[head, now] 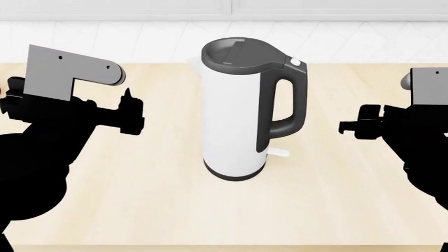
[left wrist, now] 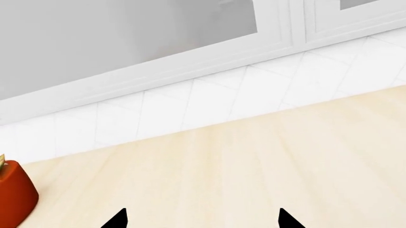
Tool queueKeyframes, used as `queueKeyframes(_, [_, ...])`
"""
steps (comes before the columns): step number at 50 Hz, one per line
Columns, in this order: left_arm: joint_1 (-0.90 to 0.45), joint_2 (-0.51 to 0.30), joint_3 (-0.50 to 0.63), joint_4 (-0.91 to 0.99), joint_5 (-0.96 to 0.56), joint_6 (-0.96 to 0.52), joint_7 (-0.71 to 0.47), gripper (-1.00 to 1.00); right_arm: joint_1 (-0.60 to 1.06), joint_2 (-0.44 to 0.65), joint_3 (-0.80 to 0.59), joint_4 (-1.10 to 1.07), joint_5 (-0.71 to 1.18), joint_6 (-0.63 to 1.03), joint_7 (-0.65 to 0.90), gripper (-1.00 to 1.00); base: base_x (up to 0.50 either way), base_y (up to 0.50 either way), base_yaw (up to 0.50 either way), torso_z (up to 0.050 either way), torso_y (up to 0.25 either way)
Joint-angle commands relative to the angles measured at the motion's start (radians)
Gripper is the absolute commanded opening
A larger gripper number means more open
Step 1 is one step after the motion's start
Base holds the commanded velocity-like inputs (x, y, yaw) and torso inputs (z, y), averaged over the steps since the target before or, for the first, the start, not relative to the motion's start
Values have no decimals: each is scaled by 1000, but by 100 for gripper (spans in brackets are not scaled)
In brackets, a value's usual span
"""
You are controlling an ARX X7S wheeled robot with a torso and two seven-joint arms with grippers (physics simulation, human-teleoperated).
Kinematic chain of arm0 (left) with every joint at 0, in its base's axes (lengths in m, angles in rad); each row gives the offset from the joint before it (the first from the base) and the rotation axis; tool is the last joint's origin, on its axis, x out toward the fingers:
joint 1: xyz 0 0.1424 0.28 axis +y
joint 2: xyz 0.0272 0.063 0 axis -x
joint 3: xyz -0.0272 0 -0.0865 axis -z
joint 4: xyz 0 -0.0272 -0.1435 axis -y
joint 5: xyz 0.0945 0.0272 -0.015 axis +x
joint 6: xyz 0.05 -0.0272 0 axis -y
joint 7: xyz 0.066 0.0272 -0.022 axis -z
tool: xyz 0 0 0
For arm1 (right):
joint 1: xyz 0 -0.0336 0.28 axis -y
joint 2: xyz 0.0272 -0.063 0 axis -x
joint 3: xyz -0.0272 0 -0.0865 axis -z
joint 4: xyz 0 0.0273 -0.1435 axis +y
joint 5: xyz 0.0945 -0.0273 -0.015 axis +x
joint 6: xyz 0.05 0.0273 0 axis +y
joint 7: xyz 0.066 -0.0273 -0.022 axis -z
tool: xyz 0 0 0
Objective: Press down the lever to turn on the electric kettle.
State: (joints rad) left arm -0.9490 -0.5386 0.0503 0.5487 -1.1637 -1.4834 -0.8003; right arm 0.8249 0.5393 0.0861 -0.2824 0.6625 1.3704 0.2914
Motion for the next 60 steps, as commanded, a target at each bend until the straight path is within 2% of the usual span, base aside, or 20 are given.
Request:
queueKeyframes(1, [-2,-11,6,-1,-22,7,-21,100,-51,41,0,-56,20,-25,-31,-100,0,0,0,0,0])
queueKeyframes(18, [-5,-27,11,-2,-53,18,-48,100,-131,-4,-55,-219,90,9,-27,-100,0,0,0,0,0])
queueKeyframes(31, [-11,-35,12,-3,-81,23,-74,100,-225,-16,-97,-237,71,-83,-45,-100,0,0,0,0,0])
queueKeyframes(60, [5,-65,30,-3,-110,63,-97,100,-242,-46,-171,-295,105,-91,-50,-100,0,0,0,0,0])
